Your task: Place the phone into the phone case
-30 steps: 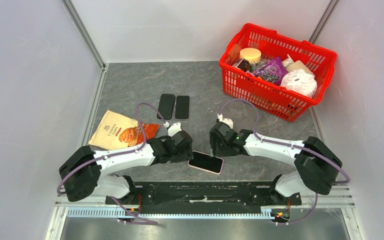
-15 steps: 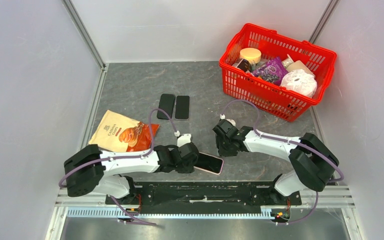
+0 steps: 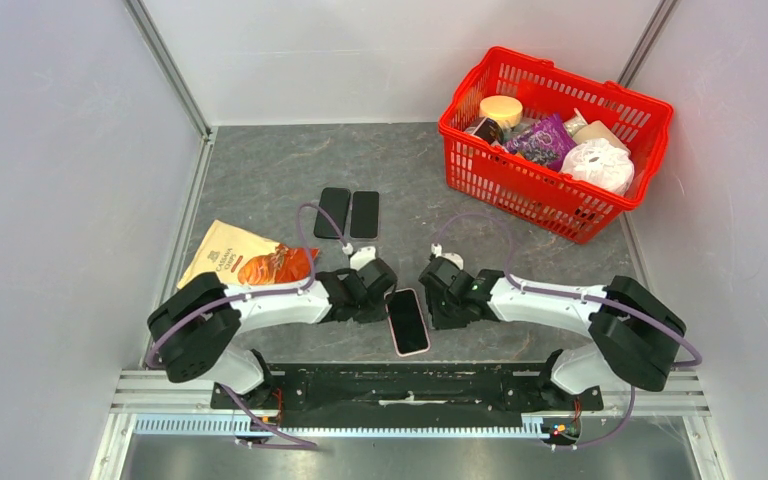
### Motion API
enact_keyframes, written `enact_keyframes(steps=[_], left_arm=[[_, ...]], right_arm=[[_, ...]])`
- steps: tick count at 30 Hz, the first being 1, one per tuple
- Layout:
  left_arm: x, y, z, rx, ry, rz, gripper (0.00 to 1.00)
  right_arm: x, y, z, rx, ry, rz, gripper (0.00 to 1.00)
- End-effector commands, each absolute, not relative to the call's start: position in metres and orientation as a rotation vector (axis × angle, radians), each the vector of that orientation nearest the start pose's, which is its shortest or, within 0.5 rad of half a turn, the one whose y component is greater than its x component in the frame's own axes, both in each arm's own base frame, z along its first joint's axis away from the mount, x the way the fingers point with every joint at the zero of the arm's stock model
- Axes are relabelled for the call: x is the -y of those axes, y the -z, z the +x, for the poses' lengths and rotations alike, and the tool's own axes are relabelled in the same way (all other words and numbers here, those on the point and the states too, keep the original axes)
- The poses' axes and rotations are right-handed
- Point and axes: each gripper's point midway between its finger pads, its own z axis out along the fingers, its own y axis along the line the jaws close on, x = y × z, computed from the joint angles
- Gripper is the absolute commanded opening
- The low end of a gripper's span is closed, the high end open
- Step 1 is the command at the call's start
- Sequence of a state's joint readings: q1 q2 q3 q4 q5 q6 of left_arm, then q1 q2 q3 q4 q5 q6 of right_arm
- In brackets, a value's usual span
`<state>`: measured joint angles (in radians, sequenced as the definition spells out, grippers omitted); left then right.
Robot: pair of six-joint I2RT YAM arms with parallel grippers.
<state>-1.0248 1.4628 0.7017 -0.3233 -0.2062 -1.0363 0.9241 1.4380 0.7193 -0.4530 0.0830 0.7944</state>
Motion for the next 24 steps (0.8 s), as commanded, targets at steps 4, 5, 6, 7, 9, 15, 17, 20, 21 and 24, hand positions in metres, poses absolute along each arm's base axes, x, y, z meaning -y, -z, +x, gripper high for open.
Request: enact_keyframes(steps=[4, 5, 6, 7, 9, 15, 17, 20, 21, 24], left_arm=[[0.274, -0.030, 0.203, -2.631, 0.427, -0.022, 0.18], [0.275, -0.028, 0.201, -2.639, 0.433, -0.019, 0.18], [0.275, -0.027, 0.199, -2.645, 0.437, -0.020, 0.18], [0.274, -0.026, 0.198, -2.649, 0.446, -0.027, 0.18], [0.272, -0.027, 0.193, -2.650, 0.464, -0.035, 0.18], [0.265, -0.032, 0.186, -2.645, 0.494, -0.048, 0.20], [0.263, -0.033, 0.185, -2.640, 0.493, -0.053, 0.23], [0.262, -0.035, 0.185, -2.631, 0.497, -0.058, 0.24], [0.261, -0.035, 0.185, -2.631, 0.495, -0.058, 0.24], [0.261, -0.036, 0.186, -2.627, 0.491, -0.060, 0.24]], right_arm=[[-0.223, -0.016, 0.142, -2.797, -0.308, -0.125, 0.45], [-0.222, -0.020, 0.145, -2.780, -0.308, -0.112, 0.46], [-0.223, -0.023, 0.148, -2.768, -0.316, -0.103, 0.48], [-0.225, -0.027, 0.150, -2.757, -0.328, -0.093, 0.50], [-0.230, -0.034, 0.155, -2.733, -0.354, -0.078, 0.55], [-0.253, -0.052, 0.164, -2.675, -0.482, -0.074, 0.64], [-0.259, -0.050, 0.165, -2.676, -0.490, -0.089, 0.65], [-0.262, -0.041, 0.167, -2.700, -0.439, -0.109, 0.64], [-0.263, -0.039, 0.167, -2.703, -0.427, -0.113, 0.64], [-0.264, -0.031, 0.167, -2.710, -0.368, -0.132, 0.61]])
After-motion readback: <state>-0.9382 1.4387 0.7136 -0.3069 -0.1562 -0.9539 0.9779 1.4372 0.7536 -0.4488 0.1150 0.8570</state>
